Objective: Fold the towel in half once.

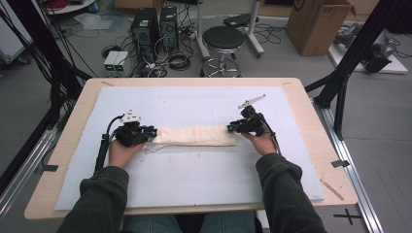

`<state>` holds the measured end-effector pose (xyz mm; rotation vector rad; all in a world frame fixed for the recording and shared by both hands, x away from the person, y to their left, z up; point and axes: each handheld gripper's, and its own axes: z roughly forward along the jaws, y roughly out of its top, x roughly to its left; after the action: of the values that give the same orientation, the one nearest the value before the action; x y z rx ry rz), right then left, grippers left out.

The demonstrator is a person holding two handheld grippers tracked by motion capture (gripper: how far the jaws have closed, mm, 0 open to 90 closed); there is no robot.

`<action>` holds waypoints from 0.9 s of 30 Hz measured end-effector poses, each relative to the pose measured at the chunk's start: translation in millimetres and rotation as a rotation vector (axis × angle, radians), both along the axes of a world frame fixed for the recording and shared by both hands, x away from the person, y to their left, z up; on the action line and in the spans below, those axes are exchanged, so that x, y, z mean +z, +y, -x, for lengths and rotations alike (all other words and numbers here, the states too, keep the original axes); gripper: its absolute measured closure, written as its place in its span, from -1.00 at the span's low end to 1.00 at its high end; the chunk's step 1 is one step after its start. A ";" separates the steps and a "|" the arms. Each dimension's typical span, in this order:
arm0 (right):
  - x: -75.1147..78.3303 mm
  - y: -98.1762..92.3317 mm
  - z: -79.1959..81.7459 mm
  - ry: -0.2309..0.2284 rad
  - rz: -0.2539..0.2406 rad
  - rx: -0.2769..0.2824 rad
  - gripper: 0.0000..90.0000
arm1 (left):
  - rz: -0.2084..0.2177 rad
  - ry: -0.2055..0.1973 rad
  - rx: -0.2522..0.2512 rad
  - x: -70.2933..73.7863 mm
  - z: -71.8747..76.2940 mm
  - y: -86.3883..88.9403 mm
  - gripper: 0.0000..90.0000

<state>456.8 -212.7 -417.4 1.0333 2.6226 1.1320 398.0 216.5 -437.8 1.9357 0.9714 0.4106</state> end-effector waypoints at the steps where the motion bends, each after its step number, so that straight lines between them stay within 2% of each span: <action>1: 0.2 -0.9 -0.4 -0.005 -0.011 -0.001 0.50 | 0.004 -0.005 0.003 1.0 0.3 0.9 0.61; 6: 2.8 -5.5 -0.2 0.000 -0.051 -0.019 0.29 | 0.027 -0.008 0.008 3.7 1.6 2.3 0.53; 7: 3.2 -5.8 -0.2 -0.004 -0.057 -0.021 0.24 | 0.019 -0.008 0.002 4.3 1.8 2.7 0.52; 18: 12.7 -14.2 7.9 -0.025 -0.116 -0.048 -0.08 | 0.056 -0.020 -0.011 11.4 6.5 2.9 0.36; 22: 14.2 -16.9 11.1 -0.017 -0.117 -0.053 -0.20 | 0.068 -0.012 -0.010 14.0 8.9 3.0 0.23; 27: 19.4 -18.2 15.6 -0.032 -0.124 -0.052 -0.28 | 0.065 -0.020 -0.028 18.8 13.9 2.8 0.20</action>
<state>441.2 -230.8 -398.0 1.0890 2.5132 1.3019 384.1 219.3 -418.9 1.8807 0.9328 0.3777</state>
